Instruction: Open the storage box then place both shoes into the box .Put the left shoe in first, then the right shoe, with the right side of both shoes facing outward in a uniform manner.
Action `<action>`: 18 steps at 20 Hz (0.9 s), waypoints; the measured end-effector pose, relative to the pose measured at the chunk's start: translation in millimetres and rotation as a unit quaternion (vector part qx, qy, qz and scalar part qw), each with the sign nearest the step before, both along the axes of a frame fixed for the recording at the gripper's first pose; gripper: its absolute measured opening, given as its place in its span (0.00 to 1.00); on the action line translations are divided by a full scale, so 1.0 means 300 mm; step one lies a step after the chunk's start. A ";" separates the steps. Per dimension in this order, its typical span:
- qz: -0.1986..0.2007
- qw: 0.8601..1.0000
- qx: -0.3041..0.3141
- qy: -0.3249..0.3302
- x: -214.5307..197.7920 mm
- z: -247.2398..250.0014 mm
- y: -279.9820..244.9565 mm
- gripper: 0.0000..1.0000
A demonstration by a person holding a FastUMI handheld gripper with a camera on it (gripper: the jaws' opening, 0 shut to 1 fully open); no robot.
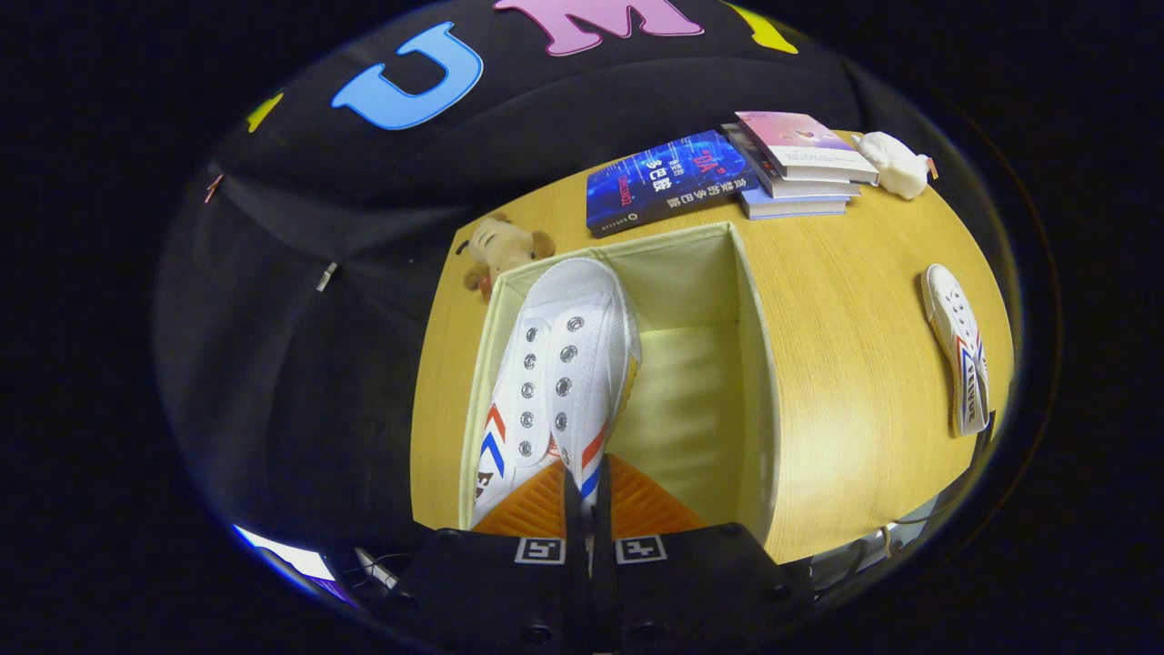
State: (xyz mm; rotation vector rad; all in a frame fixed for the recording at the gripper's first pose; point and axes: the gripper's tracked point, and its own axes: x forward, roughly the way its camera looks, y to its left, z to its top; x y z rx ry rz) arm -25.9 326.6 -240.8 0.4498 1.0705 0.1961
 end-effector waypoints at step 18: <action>0.116 0.989 -0.031 -0.091 0.047 0.093 -0.079 0.99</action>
